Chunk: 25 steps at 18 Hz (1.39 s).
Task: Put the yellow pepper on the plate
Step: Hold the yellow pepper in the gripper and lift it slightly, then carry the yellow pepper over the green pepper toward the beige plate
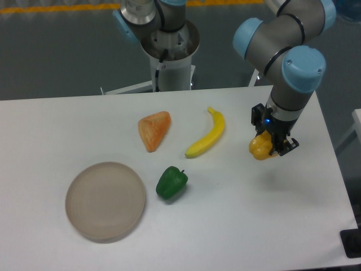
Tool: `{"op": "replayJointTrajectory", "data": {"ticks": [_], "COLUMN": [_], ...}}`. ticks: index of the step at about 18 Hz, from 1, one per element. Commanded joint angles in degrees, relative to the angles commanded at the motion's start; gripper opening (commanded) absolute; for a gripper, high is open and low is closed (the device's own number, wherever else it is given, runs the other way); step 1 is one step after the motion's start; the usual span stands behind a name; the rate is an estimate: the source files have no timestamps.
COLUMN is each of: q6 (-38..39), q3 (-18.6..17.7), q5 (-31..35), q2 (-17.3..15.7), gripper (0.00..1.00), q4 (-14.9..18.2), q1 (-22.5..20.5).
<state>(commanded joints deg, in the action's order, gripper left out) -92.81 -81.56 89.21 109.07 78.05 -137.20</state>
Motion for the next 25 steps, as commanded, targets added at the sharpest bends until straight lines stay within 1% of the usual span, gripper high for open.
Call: {"op": "replayJointTrajectory", "data": {"ticks": [3,5,9,12,16,20,25], "q6": [0.18,0.61,4.04,11.31,18.26,22.58,28.20], "q3": [0.09,0.79,1.05,1.05,0.09,0.09,0.17], "q5": [-0.17,-0.18,-0.26,-0.44,-0.18,-0.26,-0.70], "q2": [0.09,0.44,0.53,-0.17,-1.49,-1.32,0.17], "gripper": [0.10,0.10,0.10,0.08,0.08,0.08,0.08], "q4": [0.00,0.09,0.09,0.09,0.26,0.18,0.00], "q1": [0.09,0.26,0.97,4.82,9.74,14.93,22.22]}}
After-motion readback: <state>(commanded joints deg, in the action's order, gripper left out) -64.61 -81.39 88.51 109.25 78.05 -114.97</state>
